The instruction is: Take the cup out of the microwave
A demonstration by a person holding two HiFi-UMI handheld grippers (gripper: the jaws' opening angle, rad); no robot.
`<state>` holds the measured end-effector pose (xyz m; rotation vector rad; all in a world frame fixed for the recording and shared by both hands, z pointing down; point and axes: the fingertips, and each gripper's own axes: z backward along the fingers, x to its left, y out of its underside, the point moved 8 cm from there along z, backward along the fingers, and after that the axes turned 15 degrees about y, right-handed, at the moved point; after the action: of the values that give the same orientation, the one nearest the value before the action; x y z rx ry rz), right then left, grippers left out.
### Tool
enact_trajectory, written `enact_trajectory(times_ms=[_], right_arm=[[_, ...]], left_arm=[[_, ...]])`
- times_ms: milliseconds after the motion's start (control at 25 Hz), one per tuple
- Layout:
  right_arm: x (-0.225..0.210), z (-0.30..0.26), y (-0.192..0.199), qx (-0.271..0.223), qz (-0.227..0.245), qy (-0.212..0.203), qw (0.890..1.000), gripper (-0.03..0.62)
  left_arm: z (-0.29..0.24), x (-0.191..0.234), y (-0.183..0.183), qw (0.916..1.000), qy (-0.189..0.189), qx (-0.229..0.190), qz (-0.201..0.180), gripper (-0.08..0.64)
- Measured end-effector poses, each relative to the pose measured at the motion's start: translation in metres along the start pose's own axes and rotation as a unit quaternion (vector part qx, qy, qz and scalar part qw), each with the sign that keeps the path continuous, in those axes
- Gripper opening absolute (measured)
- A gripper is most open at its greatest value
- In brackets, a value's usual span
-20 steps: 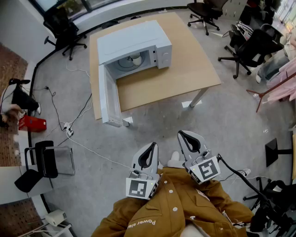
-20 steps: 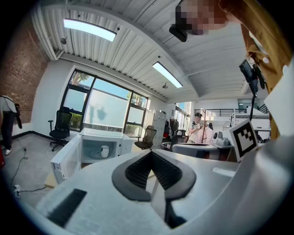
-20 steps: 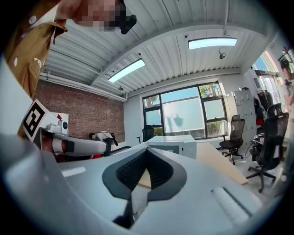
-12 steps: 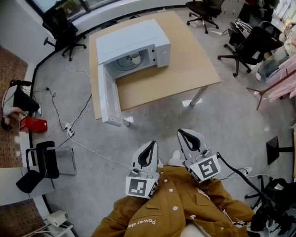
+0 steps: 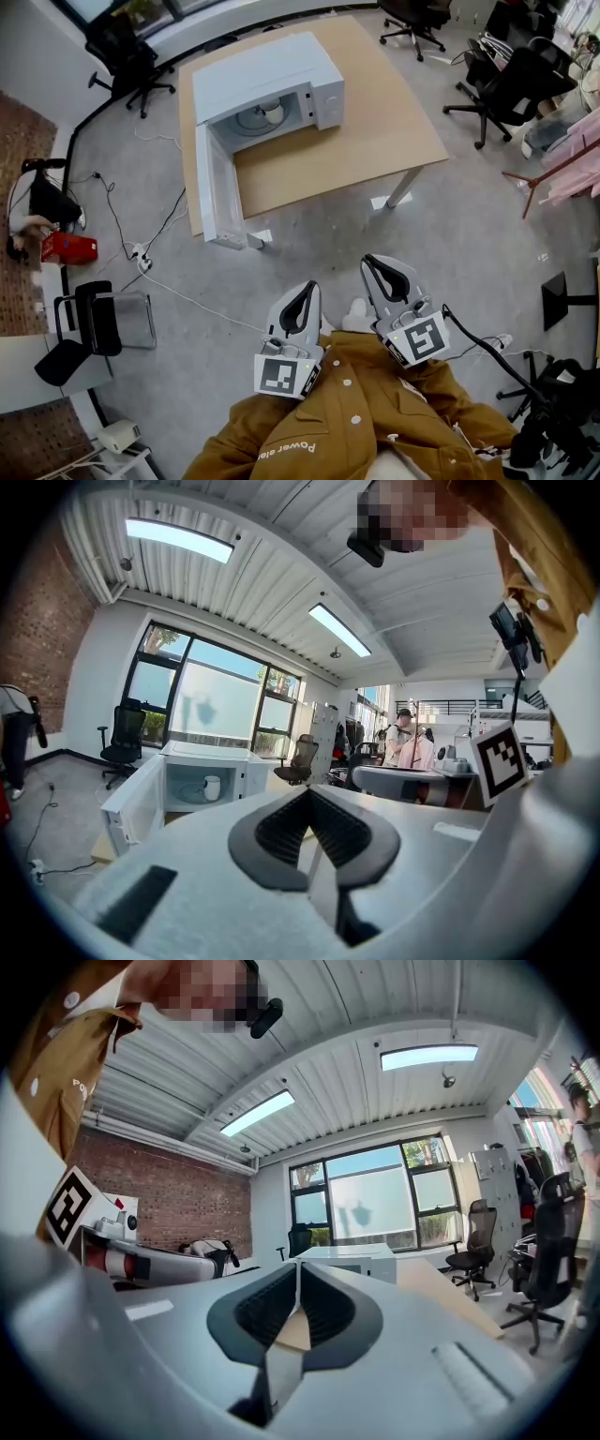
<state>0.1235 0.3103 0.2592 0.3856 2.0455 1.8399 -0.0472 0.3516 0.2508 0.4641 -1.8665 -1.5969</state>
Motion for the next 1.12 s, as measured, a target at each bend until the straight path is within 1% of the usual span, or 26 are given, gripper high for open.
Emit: enact_trajectory(times_ms=[40, 120, 160, 400, 560, 720, 920, 1040, 1120], right_arm=[[-0.003, 0.001, 0.0, -0.002, -0.001, 0.006, 1.0, 0.011], [-0.01, 0.002, 0.0, -0.006, -0.003, 0.014, 1.0, 0.009], [-0.013, 0.002, 0.0, -0.007, -0.003, 0.016, 1.0, 0.006], [-0.037, 0.011, 0.006, 0.001, 0.003, 0.028, 1.0, 0.006], [-0.048, 0.011, 0.015, 0.005, 0.002, 0.023, 1.0, 0.006], [-0.056, 0.01, 0.02, 0.017, -0.007, 0.019, 1.0, 0.005], [-0.056, -0.018, 0.022, 0.032, -0.009, 0.018, 0.999, 0.006], [-0.051, -0.047, 0.021, 0.042, -0.006, 0.019, 0.999, 0.005], [-0.044, -0.069, 0.018, 0.043, -0.006, 0.019, 0.999, 0.005]], left_arm=[[0.0, 0.0, 0.003, 0.9999, 0.0, 0.01, -0.004, 0.002], [0.001, -0.001, 0.008, 0.9995, 0.0, 0.03, -0.012, 0.002], [0.0, -0.001, 0.008, 0.9994, -0.001, 0.033, -0.013, 0.002], [-0.011, -0.015, 0.012, 0.9993, -0.012, 0.033, -0.014, 0.002], [-0.018, -0.016, 0.025, 0.999, -0.026, 0.037, -0.007, 0.002], [-0.024, -0.02, 0.023, 0.9988, -0.026, 0.042, -0.008, 0.002], [-0.04, 0.002, 0.02, 0.9989, -0.024, 0.038, 0.011, 0.002], [-0.046, 0.03, 0.014, 0.9987, -0.03, 0.029, 0.031, 0.002], [-0.05, 0.053, 0.009, 0.9986, -0.03, 0.026, 0.036, 0.002]])
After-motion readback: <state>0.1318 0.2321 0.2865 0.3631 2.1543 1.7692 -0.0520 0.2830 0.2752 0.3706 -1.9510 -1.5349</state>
